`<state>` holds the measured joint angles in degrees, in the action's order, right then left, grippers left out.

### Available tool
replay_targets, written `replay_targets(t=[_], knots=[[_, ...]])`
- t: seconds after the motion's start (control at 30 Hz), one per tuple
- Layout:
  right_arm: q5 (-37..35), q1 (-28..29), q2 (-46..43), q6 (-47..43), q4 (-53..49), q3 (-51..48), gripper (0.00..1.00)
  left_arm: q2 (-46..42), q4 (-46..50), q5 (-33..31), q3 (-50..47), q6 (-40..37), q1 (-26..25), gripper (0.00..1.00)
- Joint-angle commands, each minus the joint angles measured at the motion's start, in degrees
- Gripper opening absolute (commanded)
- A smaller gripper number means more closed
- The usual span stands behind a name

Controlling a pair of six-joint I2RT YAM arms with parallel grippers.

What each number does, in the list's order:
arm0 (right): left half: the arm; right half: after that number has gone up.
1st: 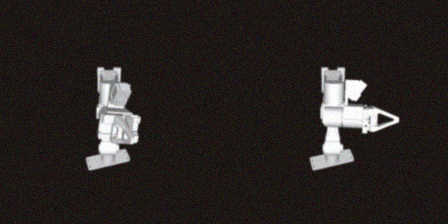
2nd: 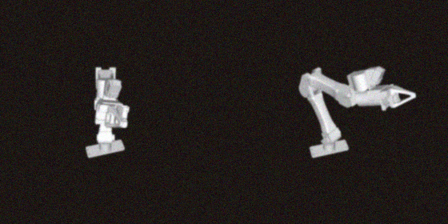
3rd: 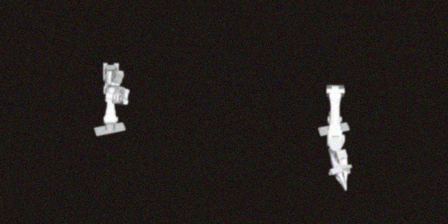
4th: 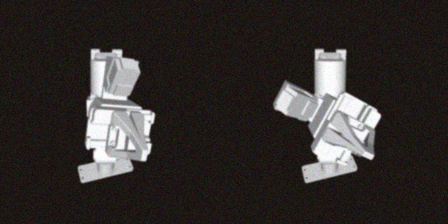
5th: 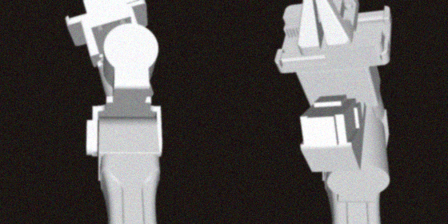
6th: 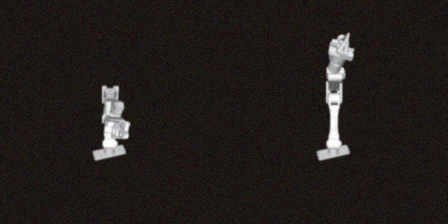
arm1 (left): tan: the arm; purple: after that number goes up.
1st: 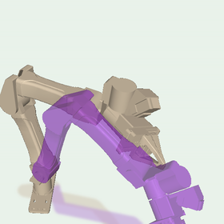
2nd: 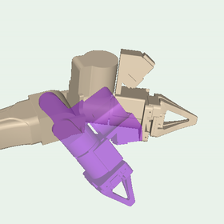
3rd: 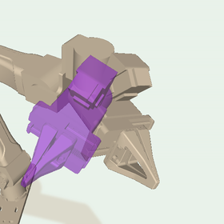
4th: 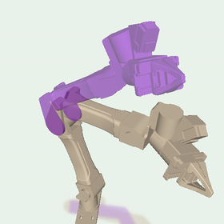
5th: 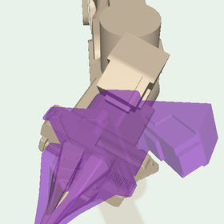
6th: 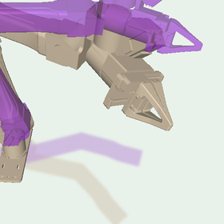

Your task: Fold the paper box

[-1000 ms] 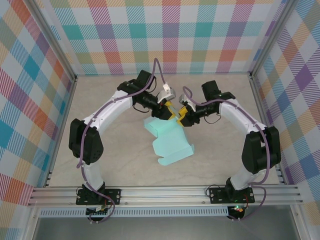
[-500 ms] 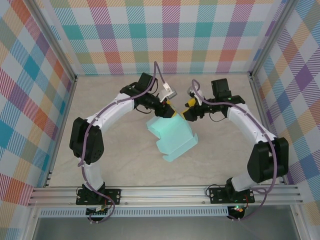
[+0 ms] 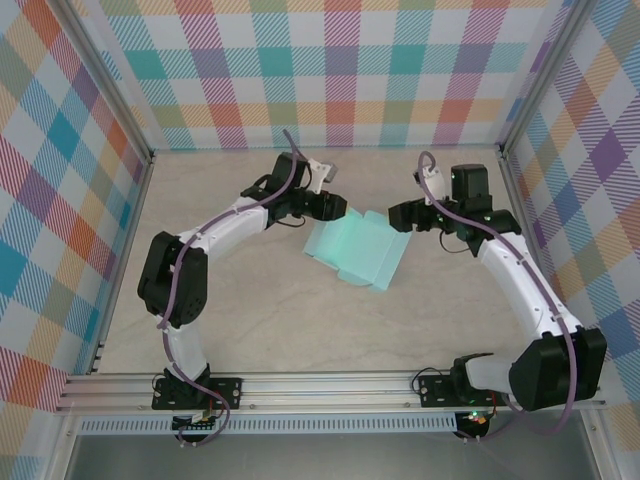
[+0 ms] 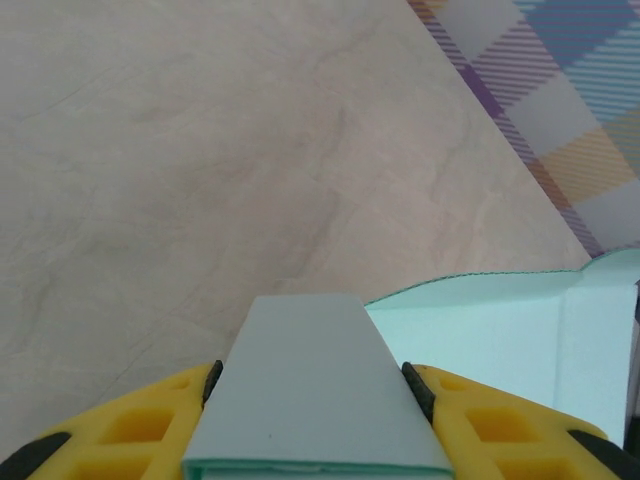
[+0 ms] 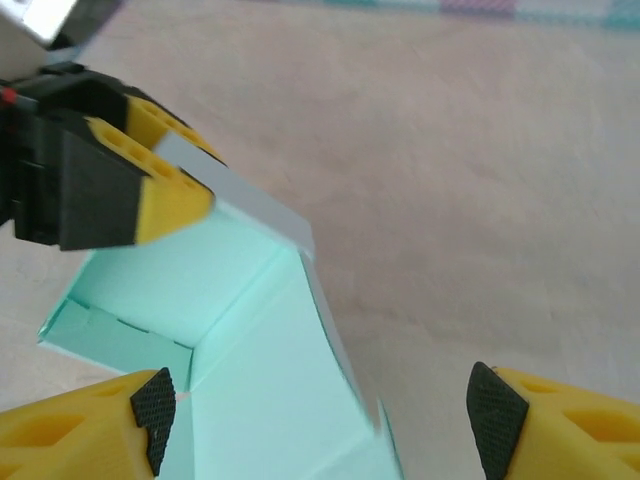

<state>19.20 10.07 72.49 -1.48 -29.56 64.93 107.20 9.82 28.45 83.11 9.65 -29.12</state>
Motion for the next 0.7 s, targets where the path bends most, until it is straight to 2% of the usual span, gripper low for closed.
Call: replay_targets(t=[0.0,0.1,0.27,0.33,0.4,0.47,0.57,0.67], knots=[[-0.7,-2.3,1.6,6.6,-9.3,2.8,0.78,-1.0,-10.2,-3.8,-4.7,14.2,1.5,0.40],[4.1,-2.7,4.7,9.2,-16.3,6.1,0.75,-0.8,-15.3,-5.7,-8.4,21.6,2.1,0.40],[9.3,-2.7,9.3,8.9,-23.1,7.2,0.70,0.6,-20.4,-5.9,-11.2,28.8,2.3,0.40],[9.6,-2.7,10.5,8.8,-24.0,7.1,0.71,1.0,-23.1,-6.0,-13.0,32.2,2.7,0.40],[9.4,-2.7,11.6,9.1,-24.5,7.2,0.77,1.3,-25.9,-6.0,-14.6,34.7,3.0,0.40],[8.8,-2.7,13.0,8.6,-24.9,7.7,0.77,1.8,-27.2,-5.9,-15.4,36.3,3.0,0.40],[6.6,-2.7,15.6,6.9,-24.5,7.9,0.73,2.3,-28.9,-5.9,-16.3,37.4,3.0,0.40],[7.0,-2.7,18.1,5.8,-24.3,9.1,0.63,2.3,-30.3,-5.9,-17.2,38.1,3.0,0.40]])
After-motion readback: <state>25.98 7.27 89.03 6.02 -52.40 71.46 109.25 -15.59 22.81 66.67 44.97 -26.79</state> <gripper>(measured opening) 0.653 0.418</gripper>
